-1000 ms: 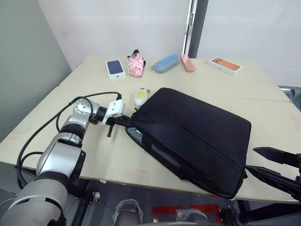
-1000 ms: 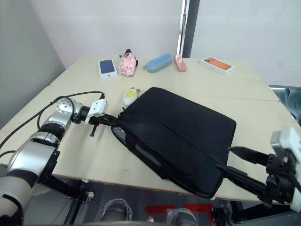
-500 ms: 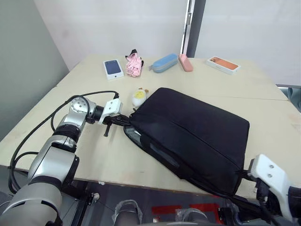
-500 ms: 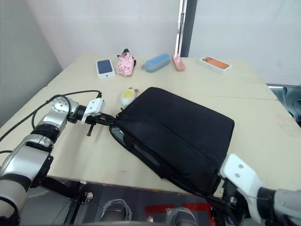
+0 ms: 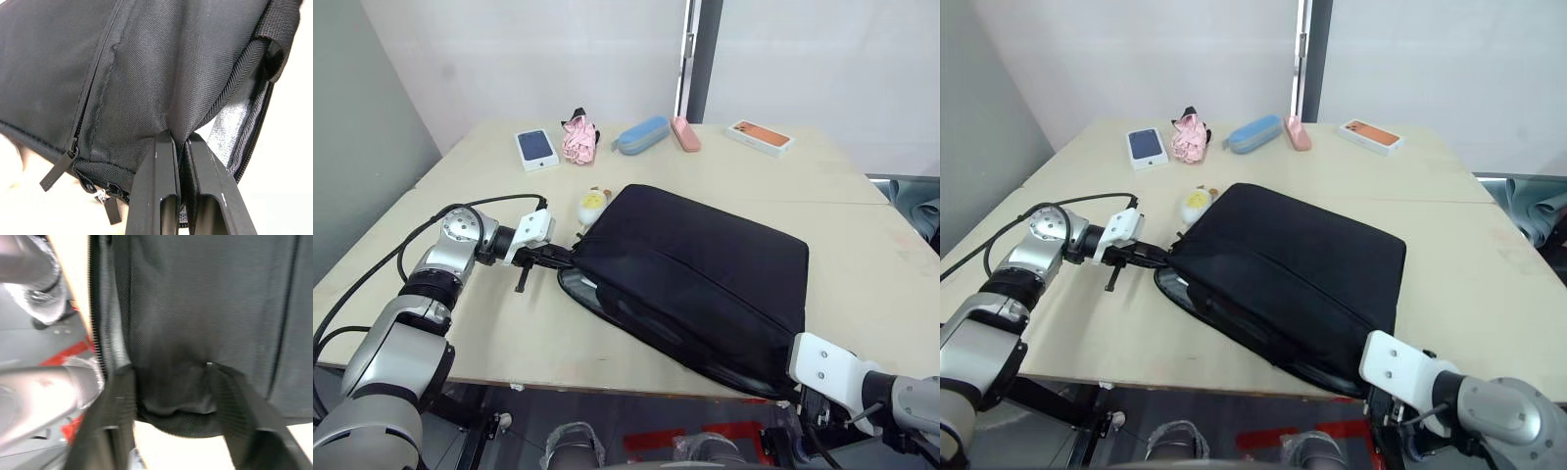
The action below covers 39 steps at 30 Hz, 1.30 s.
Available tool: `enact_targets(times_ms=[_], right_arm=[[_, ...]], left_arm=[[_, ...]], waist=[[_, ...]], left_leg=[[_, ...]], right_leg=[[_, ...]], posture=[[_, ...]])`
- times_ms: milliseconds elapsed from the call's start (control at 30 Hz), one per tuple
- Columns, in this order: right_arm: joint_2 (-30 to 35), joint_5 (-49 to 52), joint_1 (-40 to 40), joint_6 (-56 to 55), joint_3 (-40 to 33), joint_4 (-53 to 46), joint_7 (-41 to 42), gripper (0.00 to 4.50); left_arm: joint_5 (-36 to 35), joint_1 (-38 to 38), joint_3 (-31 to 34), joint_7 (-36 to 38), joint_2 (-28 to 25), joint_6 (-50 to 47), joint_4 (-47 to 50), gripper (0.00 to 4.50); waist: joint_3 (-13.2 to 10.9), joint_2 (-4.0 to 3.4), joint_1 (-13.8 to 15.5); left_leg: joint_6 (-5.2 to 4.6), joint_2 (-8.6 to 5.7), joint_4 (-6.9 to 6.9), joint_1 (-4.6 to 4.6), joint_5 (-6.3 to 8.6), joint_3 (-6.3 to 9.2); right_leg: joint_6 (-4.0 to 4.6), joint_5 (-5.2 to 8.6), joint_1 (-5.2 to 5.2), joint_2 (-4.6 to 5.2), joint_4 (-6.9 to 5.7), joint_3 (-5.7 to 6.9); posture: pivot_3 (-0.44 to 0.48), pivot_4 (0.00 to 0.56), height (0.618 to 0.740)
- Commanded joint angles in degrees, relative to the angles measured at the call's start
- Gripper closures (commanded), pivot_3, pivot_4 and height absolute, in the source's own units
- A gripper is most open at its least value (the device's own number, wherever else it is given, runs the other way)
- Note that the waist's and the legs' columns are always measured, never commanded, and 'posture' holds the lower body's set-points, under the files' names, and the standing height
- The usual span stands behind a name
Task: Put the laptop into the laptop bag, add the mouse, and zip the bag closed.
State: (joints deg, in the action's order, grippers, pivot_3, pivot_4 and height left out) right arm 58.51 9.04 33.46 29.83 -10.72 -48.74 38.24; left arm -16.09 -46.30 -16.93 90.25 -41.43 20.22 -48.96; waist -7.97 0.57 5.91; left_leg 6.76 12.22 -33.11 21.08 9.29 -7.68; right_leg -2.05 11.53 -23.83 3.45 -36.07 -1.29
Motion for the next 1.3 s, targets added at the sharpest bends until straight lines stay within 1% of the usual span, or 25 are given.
enact_targets(times_ms=[33, 100, 133, 300, 367, 467, 500, 600, 733, 833, 967, 1033, 1100, 1200, 1233, 1267, 1300], right_arm=[[1.1, -1.2, -0.1, -0.1, 0.6, 5.4, 3.7, 3.65], [1.8, -1.2, -1.9, -1.5, -0.1, 7.1, 5.5, 4.33], [2.1, -1.2, -3.3, -2.0, -0.2, 8.2, 6.1, 4.48], [3.4, 0.3, -15.0, -4.0, 1.6, 14.1, 10.5, 4.48], [4.0, -0.4, -21.3, -6.3, 5.1, 17.7, 13.1, 4.48], [2.7, -3.2, -32.9, -9.6, 12.3, 25.4, 15.6, 4.48], [2.6, -3.7, -35.4, -10.4, 14.3, 27.3, 16.8, 4.48], [2.6, -4.2, -39.8, -13.2, 17.5, 31.4, 19.8, 4.48], [2.0, -5.3, -43.3, -15.8, 19.5, 36.4, 20.9, 4.48], [1.9, -5.4, -45.2, -17.0, 20.4, 38.8, 22.2, 4.48], [1.7, -5.1, -47.0, -18.0, 20.4, 41.5, 23.0, 4.48], [1.6, -5.3, -47.3, -18.3, 20.6, 42.2, 23.3, 4.48], [1.5, -4.6, -47.2, -17.6, 20.6, 41.9, 23.9, 4.48], [1.8, -2.4, -46.7, -14.0, 20.1, 40.7, 25.3, 4.48], [2.1, -1.2, -46.6, -12.1, 19.7, 40.3, 26.0, 4.13], [2.5, 0.3, -46.3, -10.3, 19.2, 39.7, 26.8, 3.74], [2.7, 1.5, -46.1, -9.1, 18.5, 39.0, 27.3, 3.53]], left_arm=[[-1.4, 1.5, 2.1, 2.2, -2.4, -1.2, 2.4, 4.5], [-1.2, 3.0, 2.5, 2.2, -3.7, -1.6, 3.0, 4.5], [-0.9, 3.6, 2.7, 2.2, -4.3, -1.5, 3.1, 4.5], [0.9, 6.1, 3.5, 2.2, -7.3, -1.3, 2.3, 4.5], [2.1, 6.8, 3.8, 1.9, -8.5, -0.8, 1.4, 4.5], [3.0, 8.2, 4.8, 1.2, -9.9, 0.1, 0.7, 4.5], [2.9, 8.8, 5.4, 1.2, -10.2, -0.1, 1.1, 4.5], [2.3, 10.8, 7.0, 1.2, -10.6, -0.7, 2.8, 4.5], [1.6, 13.9, 8.9, 0.9, -10.8, -2.5, 6.2, 4.5], [0.5, 17.6, 10.6, 0.3, -11.0, -5.0, 10.4, 4.5], [-2.4, 24.4, 13.4, -1.5, -11.5, -11.0, 20.2, 4.5], [-2.1, 26.2, 13.9, -2.5, -11.6, -11.9, 22.5, 4.5], [-0.8, 26.4, 14.1, -3.6, -11.7, -10.7, 22.1, 4.5], [1.1, 24.4, 13.9, -5.6, -11.1, -8.4, 18.5, 4.5], [1.3, 23.2, 14.3, -6.8, -10.4, -7.8, 17.0, 4.5], [1.3, 22.1, 14.6, -7.4, -9.8, -7.2, 15.5, 4.15], [1.4, 21.4, 14.5, -7.4, -9.6, -6.6, 14.4, 3.78]], waist=[[0.0, 0.05, 0.0], [0.1, 0.08, -0.4], [0.1, 0.09, -0.5], [0.1, 0.05, -1.0], [0.1, 0.01, -1.3], [0.0, -0.05, -2.2], [0.0, -0.13, -2.2], [0.0, -0.18, -2.1], [0.0, -0.17, -2.1], [0.0, -0.18, -2.2], [0.0, -0.19, -2.1], [0.0, -0.19, -2.1], [0.0, -0.19, -2.0], [0.0, -0.18, -1.9], [0.0, -0.18, -1.8], [0.0, -0.18, -1.7], [0.0, -0.18, -1.5]], left_leg=[[0.0, 0.01, 0.0, -0.02, 0.0, 0.01], [0.0, 0.01, -0.01, -0.03, 0.0, 0.0], [0.0, 0.01, -0.01, -0.02, 0.0, -0.01], [0.0, 0.04, 0.0, -0.01, 0.0, -0.08], [0.0, 0.04, 0.0, -0.01, 0.0, -0.09], [0.0, 0.06, 0.01, -0.02, 0.0, -0.14], [0.0, 0.06, 0.02, -0.02, 0.0, -0.16], [0.0, 0.06, 0.07, 0.0, 0.0, -0.22], [0.0, 0.07, 0.2, 0.02, 0.01, -0.23], [0.0, 0.07, 0.2, -0.01, 0.01, -0.29], [-0.02, 0.08, 0.19, -0.02, 0.02, -0.34], [-0.02, 0.09, 0.2, -0.01, 0.02, -0.33], [-0.02, 0.09, 0.19, -0.02, 0.02, -0.33], [-0.03, 0.09, 0.18, -0.03, 0.02, -0.33], [-0.03, 0.09, 0.18, -0.04, 0.01, -0.33], [-0.03, 0.09, 0.18, -0.05, 0.01, -0.33], [-0.04, 0.1, 0.17, -0.04, 0.01, -0.33]], right_leg=[[0.0, 0.0, 0.01, 0.0, -0.01, 0.0], [0.03, -0.02, 0.02, -0.01, -0.01, -0.01], [0.05, -0.03, 0.02, -0.01, -0.01, -0.01], [0.09, -0.05, -0.06, -0.04, -0.06, -0.05], [0.11, -0.06, -0.09, -0.04, -0.1, -0.06], [0.16, -0.07, -0.14, -0.07, -0.13, -0.09], [0.16, -0.07, -0.14, -0.06, -0.13, -0.1], [0.18, -0.05, -0.19, -0.05, -0.09, -0.11], [0.25, 0.01, -0.2, -0.06, -0.01, -0.06], [0.26, 0.01, -0.19, -0.05, -0.04, -0.1], [0.26, 0.02, -0.2, -0.05, -0.03, -0.13], [0.26, 0.02, -0.2, -0.05, -0.02, -0.12], [0.26, 0.02, -0.2, -0.05, -0.02, -0.11], [0.26, 0.02, -0.18, -0.05, -0.04, -0.11], [0.26, 0.02, -0.18, -0.05, -0.04, -0.11], [0.26, 0.02, -0.18, -0.06, -0.05, -0.11], [0.26, 0.01, -0.18, -0.06, -0.06, -0.1]], posture=[[0.0, 0.15, 0.74], [0.0, 0.15, 0.74], [0.0, 0.15, 0.74], [0.0, 0.15, 0.74], [0.0, 0.15, 0.74], [0.0, 0.15, 0.74], [0.0, 0.15, 0.74], [0.0, 0.15, 0.74], [0.0, 0.15, 0.74], [0.0, 0.15, 0.74], [0.0, 0.15, 0.74], [0.0, 0.15, 0.74], [0.0, 0.15, 0.74], [0.0, 0.15, 0.74], [0.0, 0.15, 0.74], [0.0, 0.15, 0.74], [0.0, 0.15, 0.74]])
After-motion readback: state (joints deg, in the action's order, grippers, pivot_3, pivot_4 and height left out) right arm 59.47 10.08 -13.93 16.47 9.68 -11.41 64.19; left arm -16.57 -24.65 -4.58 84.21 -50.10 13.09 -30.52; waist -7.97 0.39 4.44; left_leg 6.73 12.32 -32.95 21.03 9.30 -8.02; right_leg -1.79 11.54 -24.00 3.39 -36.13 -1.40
